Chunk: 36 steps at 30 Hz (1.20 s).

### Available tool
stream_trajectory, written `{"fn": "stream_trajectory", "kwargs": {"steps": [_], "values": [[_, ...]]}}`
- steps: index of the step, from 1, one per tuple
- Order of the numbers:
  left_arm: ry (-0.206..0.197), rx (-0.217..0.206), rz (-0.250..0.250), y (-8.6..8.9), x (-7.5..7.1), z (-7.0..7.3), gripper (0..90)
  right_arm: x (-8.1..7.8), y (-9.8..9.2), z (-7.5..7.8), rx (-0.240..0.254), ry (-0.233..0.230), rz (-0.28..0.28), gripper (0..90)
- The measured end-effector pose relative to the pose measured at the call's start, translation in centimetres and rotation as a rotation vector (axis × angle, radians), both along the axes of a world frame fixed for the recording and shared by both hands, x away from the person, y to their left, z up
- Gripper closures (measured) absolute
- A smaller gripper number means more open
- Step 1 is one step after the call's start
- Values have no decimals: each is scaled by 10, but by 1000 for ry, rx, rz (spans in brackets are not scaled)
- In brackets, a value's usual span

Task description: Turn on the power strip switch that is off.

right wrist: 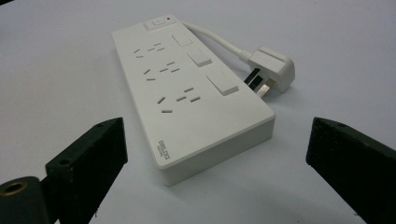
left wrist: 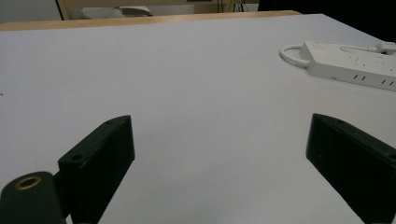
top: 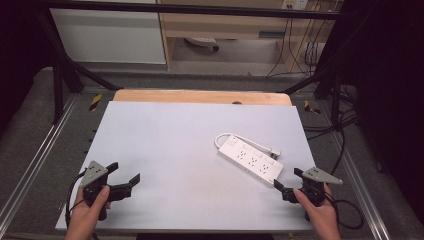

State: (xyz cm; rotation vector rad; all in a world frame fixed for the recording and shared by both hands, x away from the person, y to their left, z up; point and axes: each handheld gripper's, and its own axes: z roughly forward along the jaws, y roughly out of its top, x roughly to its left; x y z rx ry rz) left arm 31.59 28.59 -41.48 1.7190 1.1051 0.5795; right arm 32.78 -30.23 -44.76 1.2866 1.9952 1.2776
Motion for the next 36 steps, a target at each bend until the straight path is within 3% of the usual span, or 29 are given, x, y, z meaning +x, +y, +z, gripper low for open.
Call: {"fn": "stream_trajectory", "kwargs": {"steps": [12, 16, 21, 28, 36], "values": [[14, 23, -17, -3, 2, -2, 80, 2, 2, 3, 9, 18, -7, 56], [12, 17, -18, 0, 4, -2, 80, 3, 5, 6, 41, 57, -22, 51], [8, 25, -29, -1, 6, -3, 79, 1, 9, 12, 26, 31, -3, 50], [16, 57, -37, -3, 9, -7, 80, 1, 15, 24, 12, 36, 25, 52], [22, 56, -36, -4, 8, -8, 81, 3, 20, 37, -1, 29, 54, 53]]}}
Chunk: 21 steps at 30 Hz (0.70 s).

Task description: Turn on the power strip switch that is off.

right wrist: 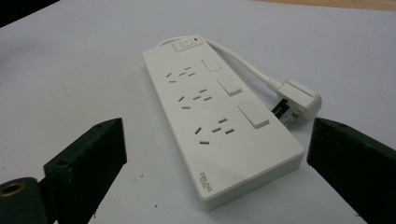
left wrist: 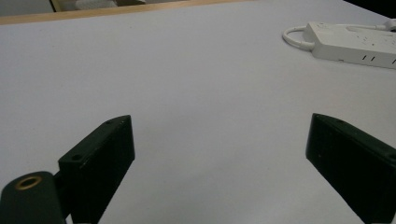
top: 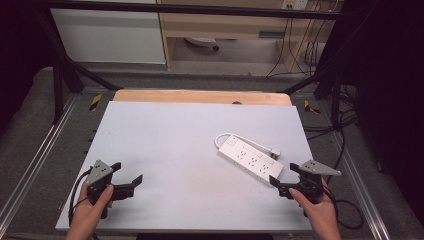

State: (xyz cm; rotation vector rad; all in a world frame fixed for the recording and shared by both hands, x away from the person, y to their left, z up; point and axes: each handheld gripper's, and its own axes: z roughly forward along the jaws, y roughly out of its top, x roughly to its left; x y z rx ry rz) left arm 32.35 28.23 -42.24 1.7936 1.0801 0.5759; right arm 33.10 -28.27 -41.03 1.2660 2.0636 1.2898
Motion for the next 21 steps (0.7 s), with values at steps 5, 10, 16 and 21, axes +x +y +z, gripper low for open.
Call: {"fn": "stream_trajectory", "kwargs": {"steps": [5, 10, 16, 21], "values": [[1, 1, -2, 0, 0, 0, 80, 5, 5, 4, -10, 11, 15, 52], [8, 15, -6, -2, 1, -2, 80, 8, 8, 7, -13, 1, -3, 61], [7, 29, -13, -4, 1, -2, 78, 13, 9, 10, -20, 14, 10, 54], [16, 29, -16, -4, 1, -3, 76, 17, 14, 17, -13, 8, 25, 45]]}}
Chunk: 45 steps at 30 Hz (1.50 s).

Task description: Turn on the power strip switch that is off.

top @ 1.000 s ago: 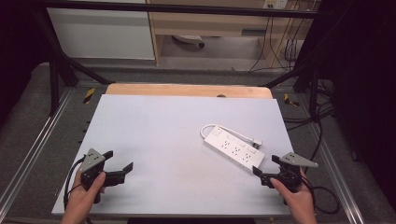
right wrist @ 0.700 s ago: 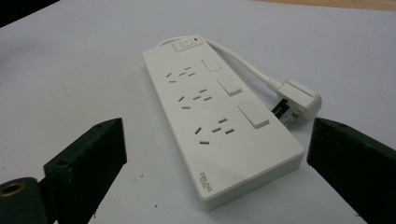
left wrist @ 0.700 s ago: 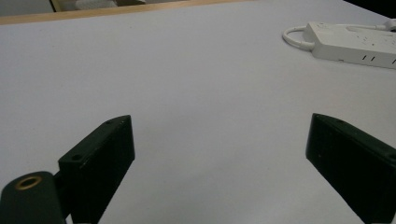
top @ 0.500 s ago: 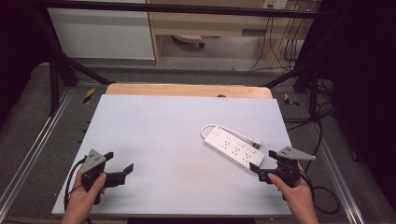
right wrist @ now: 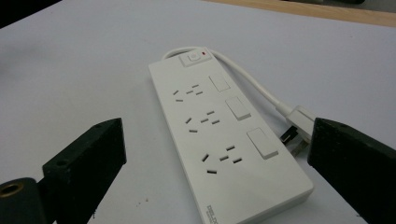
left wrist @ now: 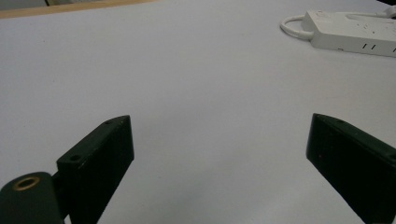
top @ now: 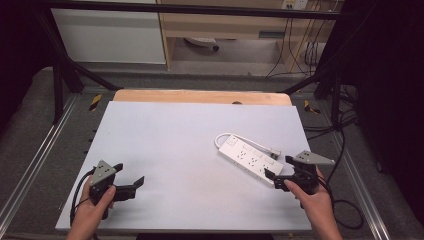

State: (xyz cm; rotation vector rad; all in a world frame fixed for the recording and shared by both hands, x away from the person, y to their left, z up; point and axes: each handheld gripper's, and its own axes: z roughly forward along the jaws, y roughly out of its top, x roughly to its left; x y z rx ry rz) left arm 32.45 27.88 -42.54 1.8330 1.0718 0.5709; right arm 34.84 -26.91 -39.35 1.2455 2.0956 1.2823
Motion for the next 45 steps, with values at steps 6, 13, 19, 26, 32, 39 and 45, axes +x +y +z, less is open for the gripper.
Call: {"fn": "stream_trajectory", "kwargs": {"steps": [6, 13, 19, 26, 32, 39, 45], "values": [[-1, 1, 3, 0, 1, 0, 76, 4, 2, 6, 20, -8, 8, 39], [3, 6, 5, 0, 0, -1, 76, 10, 2, 16, 35, -44, 1, 41], [7, 10, 3, 0, 0, -1, 76, 18, 3, 21, 44, -38, -6, 35], [11, 10, -5, -1, 0, -2, 75, 25, 7, 23, 55, -32, -10, 30], [11, 9, -4, -1, 0, -1, 74, 27, 16, 21, 54, -34, -4, 26], [8, 11, -2, 1, 0, -1, 74, 35, 23, 26, 57, -33, 11, 26], [8, 12, 5, 2, -1, -1, 74, 42, 28, 30, 50, -34, 23, 26]]}}
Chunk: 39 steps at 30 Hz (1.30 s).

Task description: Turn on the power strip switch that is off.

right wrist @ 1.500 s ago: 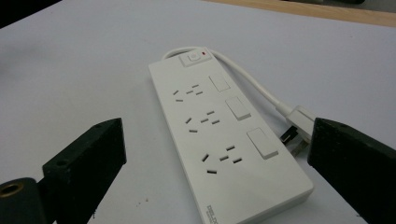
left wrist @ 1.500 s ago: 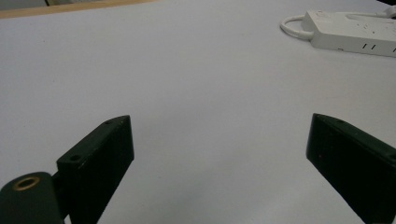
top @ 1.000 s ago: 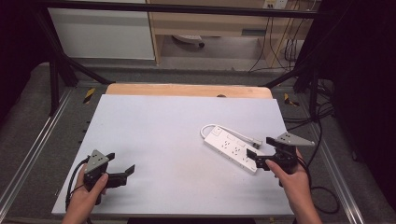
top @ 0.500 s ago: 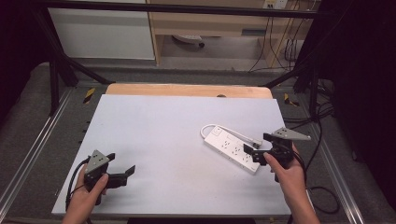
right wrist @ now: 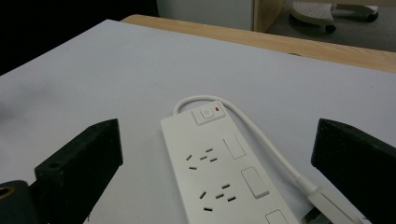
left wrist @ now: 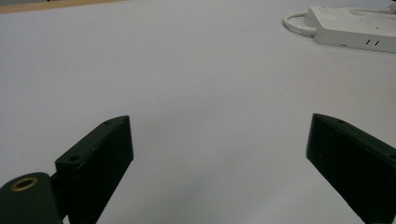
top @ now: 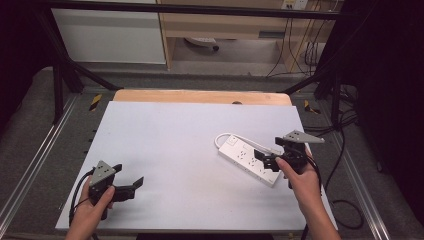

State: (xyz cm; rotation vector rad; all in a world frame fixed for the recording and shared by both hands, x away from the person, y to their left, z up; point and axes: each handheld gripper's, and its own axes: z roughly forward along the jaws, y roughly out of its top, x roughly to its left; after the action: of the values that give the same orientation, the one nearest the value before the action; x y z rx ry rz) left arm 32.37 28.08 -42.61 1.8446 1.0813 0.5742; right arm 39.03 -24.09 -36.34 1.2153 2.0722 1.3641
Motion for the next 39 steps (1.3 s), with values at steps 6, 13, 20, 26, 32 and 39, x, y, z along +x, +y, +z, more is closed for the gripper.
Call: {"fn": "stream_trajectory", "kwargs": {"steps": [6, 13, 20, 26, 32, 39], "values": [[0, 0, -3, 0, 0, 0, 74, 7, 2, 1, -9, 5, 4, 25], [0, 0, 0, 1, 0, 0, 74, 20, 6, -2, 3, 6, -6, 31], [-1, 0, -4, 0, -1, 0, 74, 29, 6, -1, 6, 23, -2, 26], [-3, -6, 0, 2, 0, 1, 74, 34, 6, -3, 3, 32, 1, 25], [-1, -5, -2, 2, -1, 1, 74, 40, 10, -7, -5, 44, -6, 25], [1, -4, -5, 1, -1, 1, 74, 45, 13, -8, -16, 48, -8, 63]]}}
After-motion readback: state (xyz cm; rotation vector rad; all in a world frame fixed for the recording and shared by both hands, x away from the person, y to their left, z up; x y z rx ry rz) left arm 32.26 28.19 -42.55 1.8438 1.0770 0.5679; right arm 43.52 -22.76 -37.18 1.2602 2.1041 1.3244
